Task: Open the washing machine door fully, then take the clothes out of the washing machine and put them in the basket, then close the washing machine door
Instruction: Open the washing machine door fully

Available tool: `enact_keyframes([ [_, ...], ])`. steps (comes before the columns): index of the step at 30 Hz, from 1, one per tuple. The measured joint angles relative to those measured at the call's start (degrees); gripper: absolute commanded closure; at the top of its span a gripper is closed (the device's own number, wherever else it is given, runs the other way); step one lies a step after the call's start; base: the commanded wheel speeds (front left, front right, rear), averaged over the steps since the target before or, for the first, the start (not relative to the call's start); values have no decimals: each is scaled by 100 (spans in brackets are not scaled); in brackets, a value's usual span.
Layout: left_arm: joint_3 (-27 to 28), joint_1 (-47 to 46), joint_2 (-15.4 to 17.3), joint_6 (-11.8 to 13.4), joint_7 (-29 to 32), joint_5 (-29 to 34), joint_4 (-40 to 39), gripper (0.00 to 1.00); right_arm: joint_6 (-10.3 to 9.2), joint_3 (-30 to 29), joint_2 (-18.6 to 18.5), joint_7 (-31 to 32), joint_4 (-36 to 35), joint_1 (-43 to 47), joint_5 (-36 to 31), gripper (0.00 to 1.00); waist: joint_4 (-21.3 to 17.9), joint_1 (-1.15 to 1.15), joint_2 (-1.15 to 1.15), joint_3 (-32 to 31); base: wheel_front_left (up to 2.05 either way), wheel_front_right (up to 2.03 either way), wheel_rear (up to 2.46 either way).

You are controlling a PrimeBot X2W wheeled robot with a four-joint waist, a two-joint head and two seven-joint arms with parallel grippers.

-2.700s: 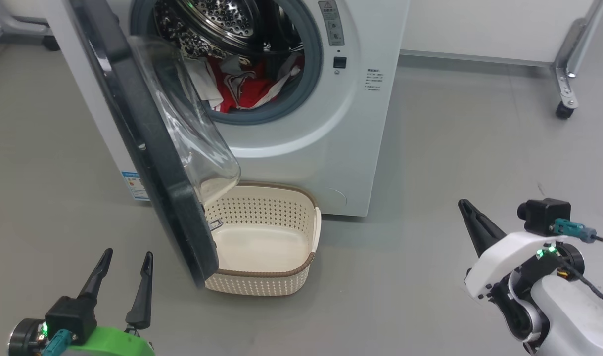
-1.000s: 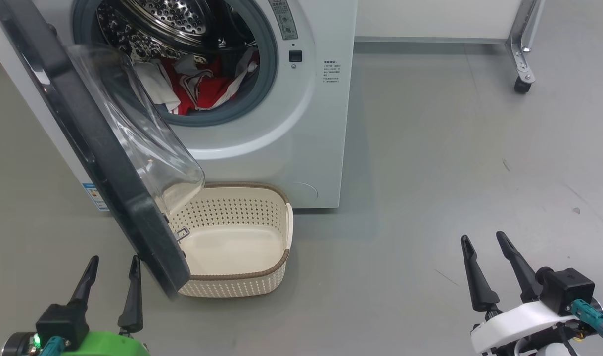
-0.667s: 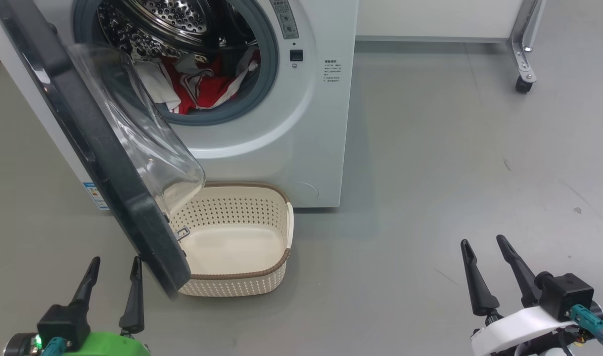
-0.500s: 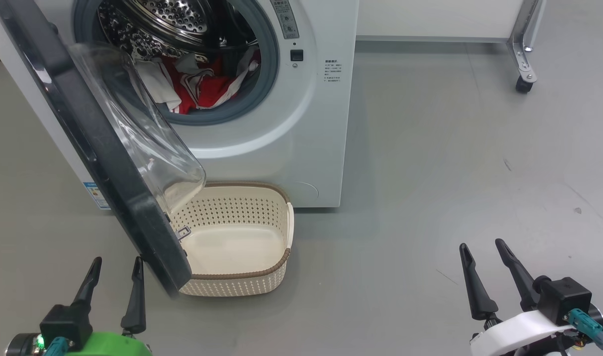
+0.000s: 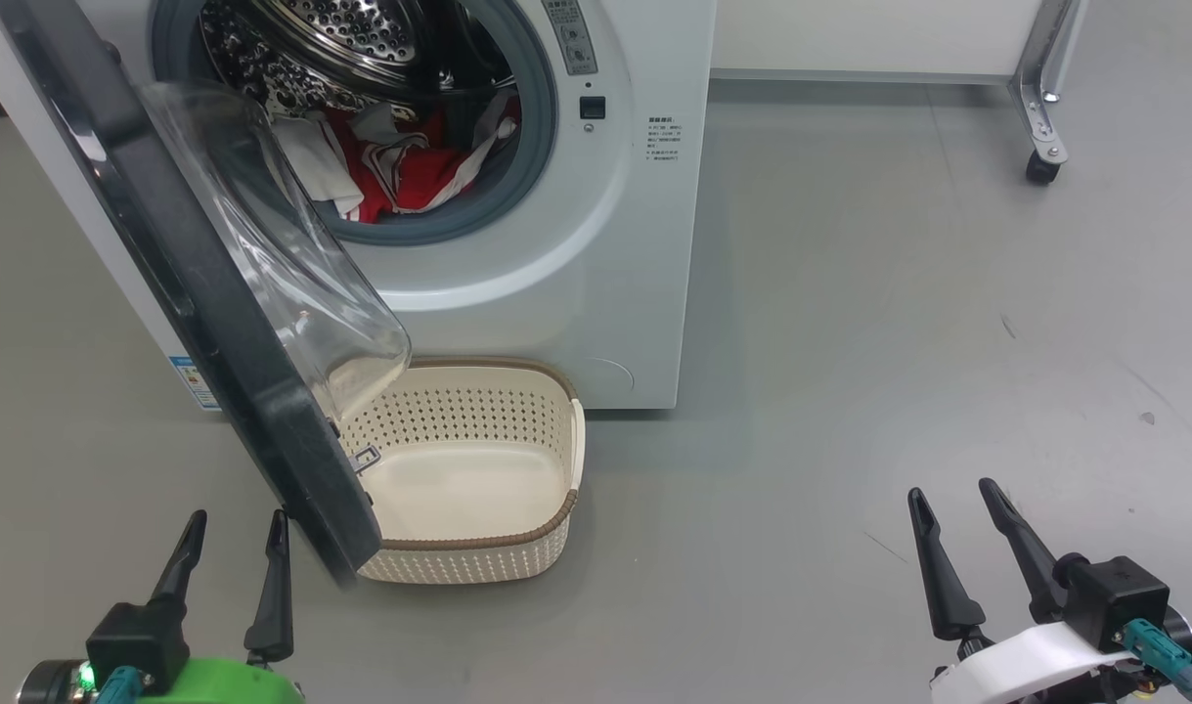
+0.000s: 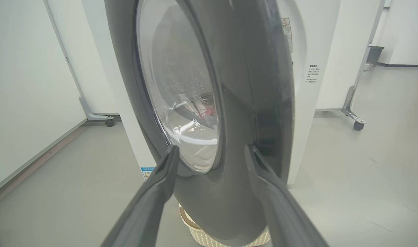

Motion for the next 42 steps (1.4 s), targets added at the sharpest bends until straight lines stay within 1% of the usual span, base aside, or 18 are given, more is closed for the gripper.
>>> enact_keyframes([
  [7,8,0,-3,0,0,0,12,0,49,-92,47,0,-5,29,-73,0,20,0,0,7,0,0,0],
  [8,-4,0,-2,0,0,0,32,30,52,-105,64,0,-5,30,-81,0,24,0,0,8,0,0,0],
  [9,-11,1,-2,0,0,0,47,72,74,-105,73,0,-9,30,-94,0,26,0,0,9,0,0,0],
  [10,-20,1,-2,0,0,0,58,100,99,-108,78,0,-13,30,-121,0,28,0,0,10,0,0,0],
  [20,-86,1,7,0,0,0,70,100,151,-167,159,0,-30,40,-213,0,68,0,0,23,0,0,0],
  [23,-54,1,9,0,0,-8,69,100,197,-183,174,0,-31,53,-247,0,85,0,0,24,0,0,0],
  [28,27,0,53,0,0,-8,22,100,218,-226,219,0,-31,55,-301,0,109,0,0,29,0,0,0],
  [35,308,-99,94,0,0,-51,-356,100,266,-267,296,0,-30,62,-374,0,143,0,0,45,0,0,0],
  [42,566,-472,136,0,0,-159,-827,100,307,-310,359,0,-26,87,-431,0,168,0,0,64,0,0,0],
])
